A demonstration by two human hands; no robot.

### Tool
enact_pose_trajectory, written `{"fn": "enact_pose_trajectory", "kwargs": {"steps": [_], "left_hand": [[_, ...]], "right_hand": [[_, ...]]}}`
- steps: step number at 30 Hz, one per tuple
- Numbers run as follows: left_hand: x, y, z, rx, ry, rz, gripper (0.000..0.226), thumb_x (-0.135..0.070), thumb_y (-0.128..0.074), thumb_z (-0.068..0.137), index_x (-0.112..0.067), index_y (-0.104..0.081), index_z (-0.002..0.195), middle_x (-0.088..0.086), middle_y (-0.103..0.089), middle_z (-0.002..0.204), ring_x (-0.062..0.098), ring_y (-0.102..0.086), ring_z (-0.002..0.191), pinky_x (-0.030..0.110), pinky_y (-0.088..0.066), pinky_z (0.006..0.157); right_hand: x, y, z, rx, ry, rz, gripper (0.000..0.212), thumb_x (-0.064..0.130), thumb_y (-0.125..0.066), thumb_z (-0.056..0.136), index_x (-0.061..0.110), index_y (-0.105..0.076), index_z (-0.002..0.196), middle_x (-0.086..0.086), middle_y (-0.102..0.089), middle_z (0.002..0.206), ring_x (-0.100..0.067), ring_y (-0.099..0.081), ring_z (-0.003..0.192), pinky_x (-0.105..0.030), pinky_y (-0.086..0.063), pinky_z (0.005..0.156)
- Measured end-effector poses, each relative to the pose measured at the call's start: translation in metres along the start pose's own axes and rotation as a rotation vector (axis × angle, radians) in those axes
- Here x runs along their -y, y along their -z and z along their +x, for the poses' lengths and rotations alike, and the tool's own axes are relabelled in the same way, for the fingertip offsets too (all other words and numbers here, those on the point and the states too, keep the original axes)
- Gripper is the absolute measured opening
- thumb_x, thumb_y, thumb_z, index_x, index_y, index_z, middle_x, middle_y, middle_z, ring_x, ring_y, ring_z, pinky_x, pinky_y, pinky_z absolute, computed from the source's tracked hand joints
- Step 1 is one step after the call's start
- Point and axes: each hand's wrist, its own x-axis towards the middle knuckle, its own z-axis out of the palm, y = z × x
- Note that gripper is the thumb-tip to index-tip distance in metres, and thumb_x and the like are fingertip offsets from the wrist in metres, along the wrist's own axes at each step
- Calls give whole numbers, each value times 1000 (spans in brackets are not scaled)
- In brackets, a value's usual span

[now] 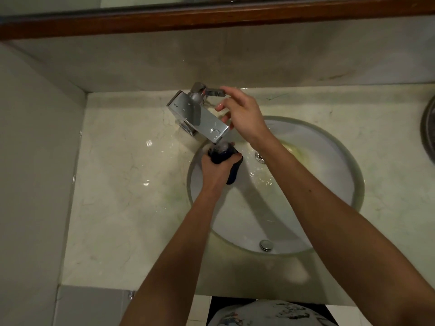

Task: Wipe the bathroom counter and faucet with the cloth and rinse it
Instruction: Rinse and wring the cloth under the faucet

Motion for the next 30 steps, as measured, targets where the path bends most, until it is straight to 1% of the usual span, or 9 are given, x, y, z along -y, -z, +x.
{"fn": "enact_pose_trajectory", "kwargs": {"steps": [3, 6, 8, 10, 14, 17, 21, 25, 30], "left_hand": [[0, 1, -4, 58, -24, 50, 31, 5, -77, 79, -25, -72, 84, -19, -72, 69, -7, -67, 65, 12, -54, 63], [-1, -2, -11, 145, -32, 16, 27, -2, -79, 69, 2, -75, 96, 3, -79, 89, 15, -75, 86, 29, -58, 77], [-7, -6, -15, 254, -28, -14, 41, -10, -80, 62, 8, -71, 99, 15, -77, 99, 28, -74, 95, 38, -59, 86], [-13, -12, -20, 390, -56, -67, 31, -9, -77, 64, -3, -73, 94, 15, -74, 96, 30, -71, 93, 42, -58, 88], [-25, -38, -37, 580, 10, -266, 28, -14, -68, 79, -14, -67, 108, 9, -66, 83, 26, -65, 84, 40, -54, 85], [-30, -60, -47, 594, 130, -366, 22, -25, -57, 93, -9, -65, 106, 11, -61, 77, 25, -63, 74, 39, -53, 80], [-35, -73, -49, 567, 171, -463, 21, -27, -62, 90, -9, -68, 82, 9, -64, 80, 24, -63, 77, 40, -50, 89], [-31, -75, -46, 572, 173, -647, 8, -18, -61, 86, -10, -61, 89, 9, -75, 97, 26, -73, 98, 46, -53, 100], [-26, -73, -34, 556, 187, -691, 22, -20, -65, 88, -18, -68, 109, -2, -62, 78, 10, -61, 65, 29, -57, 71]], "right_hand": [[-4, 6, -8, 59, 55, -44, 37, 10, -52, 102, 22, -64, 135, -3, -73, 94, -12, -61, 69, -26, -50, 61], [-22, 30, -19, 141, 104, -47, 33, 16, -57, 103, 29, -60, 133, -5, -74, 110, -14, -70, 84, -26, -55, 75], [-41, 50, -24, 110, 24, -23, 24, 21, -58, 103, 23, -66, 126, 1, -77, 108, -15, -73, 93, -28, -55, 82], [-63, 70, -32, 121, -148, 7, 20, 29, -59, 102, 18, -73, 112, 5, -79, 98, -11, -74, 91, -36, -53, 88], [-89, 99, -72, 527, -543, 196, 61, 65, -48, 95, 12, -67, 118, -11, -77, 103, -29, -75, 91, -44, -58, 84], [-90, 106, -100, 731, -696, 449, 84, 72, -35, 97, -2, -70, 112, -29, -72, 105, -42, -73, 89, -49, -61, 81], [-105, 112, -122, 836, -686, 816, 110, 93, -59, 61, -4, -62, 112, -24, -68, 92, -38, -70, 83, -55, -54, 90], [-101, 125, -139, 1047, -615, 1096, 70, 58, -81, 76, 10, -51, 116, -4, -58, 86, -18, -61, 72, -36, -56, 83], [-68, 129, -154, 777, -663, 831, 36, 22, -79, 79, 11, -54, 103, 0, -52, 74, -8, -47, 53, -20, -38, 49]]}}
